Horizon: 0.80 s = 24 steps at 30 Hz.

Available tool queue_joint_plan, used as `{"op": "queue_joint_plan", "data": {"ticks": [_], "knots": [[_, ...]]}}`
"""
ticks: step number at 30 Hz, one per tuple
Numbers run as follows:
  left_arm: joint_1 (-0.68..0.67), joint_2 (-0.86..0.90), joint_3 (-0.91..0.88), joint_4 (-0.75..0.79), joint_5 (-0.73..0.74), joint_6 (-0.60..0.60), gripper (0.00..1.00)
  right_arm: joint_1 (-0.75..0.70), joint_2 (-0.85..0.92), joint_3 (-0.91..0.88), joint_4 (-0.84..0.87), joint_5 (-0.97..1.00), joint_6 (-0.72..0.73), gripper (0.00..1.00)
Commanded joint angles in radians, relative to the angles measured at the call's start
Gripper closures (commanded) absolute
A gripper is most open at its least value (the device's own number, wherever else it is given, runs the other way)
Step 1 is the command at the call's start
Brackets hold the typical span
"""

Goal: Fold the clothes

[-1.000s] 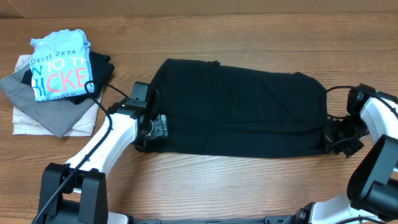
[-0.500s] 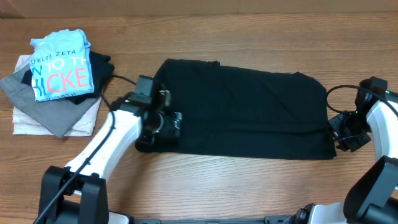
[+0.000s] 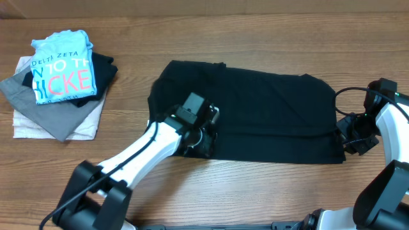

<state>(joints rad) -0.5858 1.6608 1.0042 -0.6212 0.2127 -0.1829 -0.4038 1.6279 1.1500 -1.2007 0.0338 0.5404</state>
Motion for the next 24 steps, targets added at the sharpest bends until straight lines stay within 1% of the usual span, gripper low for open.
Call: {"op": "queue_joint_plan", "data": {"ticks": [1, 5, 7, 9, 12, 20, 24], "knots": [[-0.02, 0.051, 0.021, 0.004, -0.013, 0.003, 0.49, 0.005, -0.014, 0.022, 0.002, -0.007, -0.017, 0.66], [-0.037, 0.067, 0.021, 0.01, -0.012, 0.004, 0.51, 0.005, -0.014, 0.022, 0.002, -0.007, -0.017, 0.66], [-0.039, 0.067, 0.021, 0.02, -0.013, 0.004, 0.58, 0.005, -0.014, 0.022, 0.002, -0.007, -0.017, 0.66], [-0.039, 0.068, 0.021, 0.021, -0.013, 0.003, 0.62, 0.005, -0.014, 0.022, 0.002, -0.007, -0.017, 0.66], [-0.042, 0.072, 0.02, 0.016, -0.012, 0.003, 0.64, 0.005, -0.014, 0.022, 0.001, -0.007, -0.017, 0.66], [-0.043, 0.088, 0.019, 0.0, -0.01, 0.003, 0.64, 0.005, -0.014, 0.022, 0.001, -0.007, -0.017, 0.66], [-0.045, 0.092, 0.019, -0.008, -0.009, 0.003, 0.67, 0.005, -0.014, 0.022, 0.001, -0.007, -0.017, 0.66]]}}
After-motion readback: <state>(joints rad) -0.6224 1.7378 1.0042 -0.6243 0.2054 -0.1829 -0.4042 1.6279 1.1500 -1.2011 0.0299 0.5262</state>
